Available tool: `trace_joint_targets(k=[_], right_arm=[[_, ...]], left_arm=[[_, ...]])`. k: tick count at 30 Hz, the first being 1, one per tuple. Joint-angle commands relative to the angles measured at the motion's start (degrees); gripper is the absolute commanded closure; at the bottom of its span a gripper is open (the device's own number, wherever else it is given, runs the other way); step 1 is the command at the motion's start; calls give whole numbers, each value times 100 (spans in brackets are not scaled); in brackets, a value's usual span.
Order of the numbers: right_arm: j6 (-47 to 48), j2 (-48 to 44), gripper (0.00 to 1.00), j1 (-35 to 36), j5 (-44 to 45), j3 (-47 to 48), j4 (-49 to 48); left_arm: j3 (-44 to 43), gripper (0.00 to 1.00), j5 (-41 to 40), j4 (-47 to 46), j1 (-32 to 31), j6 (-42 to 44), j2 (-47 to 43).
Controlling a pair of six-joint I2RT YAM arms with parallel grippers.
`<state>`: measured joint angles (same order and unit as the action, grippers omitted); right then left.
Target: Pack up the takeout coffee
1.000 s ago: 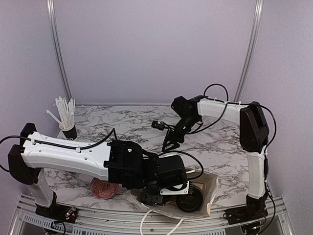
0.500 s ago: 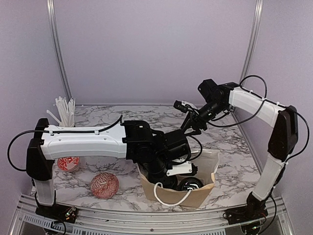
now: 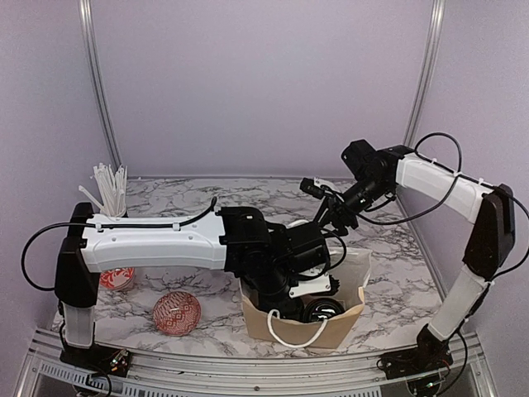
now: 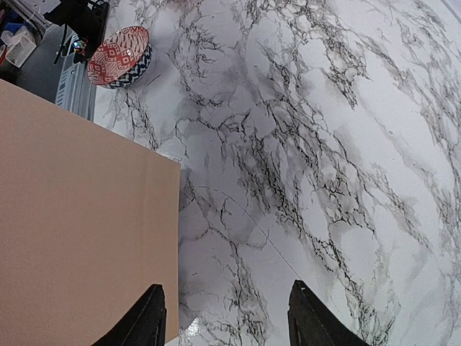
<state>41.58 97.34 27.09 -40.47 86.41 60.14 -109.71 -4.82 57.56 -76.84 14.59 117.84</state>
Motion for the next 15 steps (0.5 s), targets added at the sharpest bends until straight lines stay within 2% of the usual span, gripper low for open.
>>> trace_joint_targets(k=[1,7,9,15], right_arm=[[-60,-353,44,0,79,55,-99],[-171,-521,42,-28,202,101,-55],[-178,-603,41,-33,278,66,-63],[-260,-722,41,-62,422,-47,-96]], left_arm=[[165,30,-32,430,-36,-178,152],[-181,17,357,411,-33,-107,-315],[-284,5,273,389,-30,-84,-384],[-534,3,-74,378,38,-21,-420]])
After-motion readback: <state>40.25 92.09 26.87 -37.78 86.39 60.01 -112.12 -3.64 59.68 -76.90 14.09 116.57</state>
